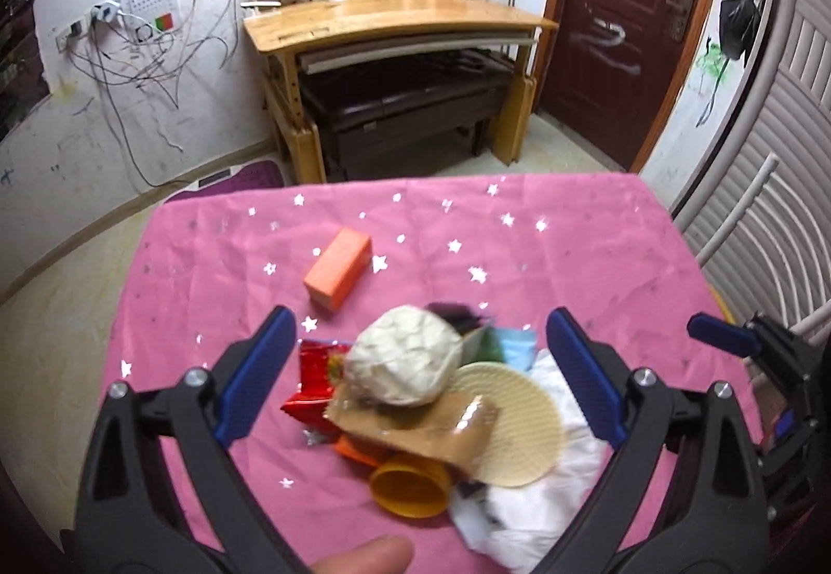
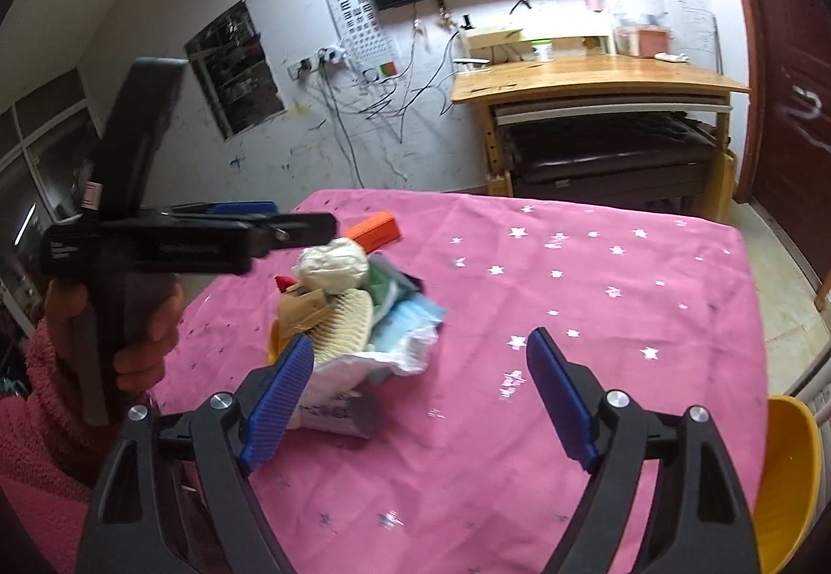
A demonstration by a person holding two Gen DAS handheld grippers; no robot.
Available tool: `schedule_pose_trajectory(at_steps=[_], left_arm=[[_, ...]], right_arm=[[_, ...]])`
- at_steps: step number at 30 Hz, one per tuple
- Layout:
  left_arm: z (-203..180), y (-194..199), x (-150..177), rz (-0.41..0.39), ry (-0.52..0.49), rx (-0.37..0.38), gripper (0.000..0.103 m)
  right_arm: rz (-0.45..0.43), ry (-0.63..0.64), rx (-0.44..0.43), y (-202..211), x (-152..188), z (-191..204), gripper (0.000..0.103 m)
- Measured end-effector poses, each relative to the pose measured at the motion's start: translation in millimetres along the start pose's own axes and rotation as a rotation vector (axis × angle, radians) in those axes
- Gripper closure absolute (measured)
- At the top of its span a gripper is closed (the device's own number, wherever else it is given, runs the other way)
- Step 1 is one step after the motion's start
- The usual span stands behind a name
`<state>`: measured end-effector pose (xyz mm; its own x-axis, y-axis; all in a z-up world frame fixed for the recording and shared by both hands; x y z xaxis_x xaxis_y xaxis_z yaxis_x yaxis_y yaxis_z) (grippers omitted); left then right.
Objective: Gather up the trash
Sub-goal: 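Move the left gripper back and grasp the crumpled white paper ball, then lift the paper ball with the left gripper while the right grasps the toothpaste tube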
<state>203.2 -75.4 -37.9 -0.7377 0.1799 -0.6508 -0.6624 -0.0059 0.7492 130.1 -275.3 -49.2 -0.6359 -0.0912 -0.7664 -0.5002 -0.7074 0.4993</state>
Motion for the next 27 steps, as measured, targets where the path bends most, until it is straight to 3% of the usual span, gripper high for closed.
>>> schedule_pose_trajectory(at_steps=[6, 8, 10, 14, 23, 25, 26, 27], left_arm=[[3, -19, 9, 0.040, -0.022, 0.019, 0.012], [3, -25, 12, 0.057, -0.030, 0.027, 0.022], [-1, -30, 15, 0.077, -0.049, 0.032, 0.049], [-6, -30, 22, 0.063, -0.068, 0.030, 0.052], [30, 12, 10, -0.025, 0.037, 0.044, 0.053], [38, 21, 9, -0.040, 0.055, 0.051, 0.053], [41, 24, 9, -0.043, 0.062, 0.056, 0.053], [45, 28, 8, -0.049, 0.070, 0.064, 0.052]], right_arm=[[0.041, 0.034, -0.019, -6, 8, 13, 0.024], [0.081, 0.051, -0.051, -6, 20, 19, 0.022], [0.124, 0.082, -0.059, -9, 31, 26, 0.020], [0.193, 0.137, -0.058, -27, 45, 41, 0.020], [0.320, 0.195, -0.013, -85, 51, 46, 0.021], [0.330, 0.204, -0.006, -92, 51, 47, 0.034], [0.337, 0.202, -0.009, -96, 51, 47, 0.051], [0.337, 0.203, -0.011, -98, 50, 49, 0.054]])
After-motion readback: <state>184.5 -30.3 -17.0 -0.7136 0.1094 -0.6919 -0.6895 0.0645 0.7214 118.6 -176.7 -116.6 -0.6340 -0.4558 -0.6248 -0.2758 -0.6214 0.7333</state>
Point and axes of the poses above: each gripper's, at about its wrist camera, not at the fingertips, and y roughly against the way its jaws point, z to its left, x to its underside, the point moved 6 cm from there along -y, roughly the way its jaws point, and after that the axes turned 13 degrees about -x, right-handed, at the moved point
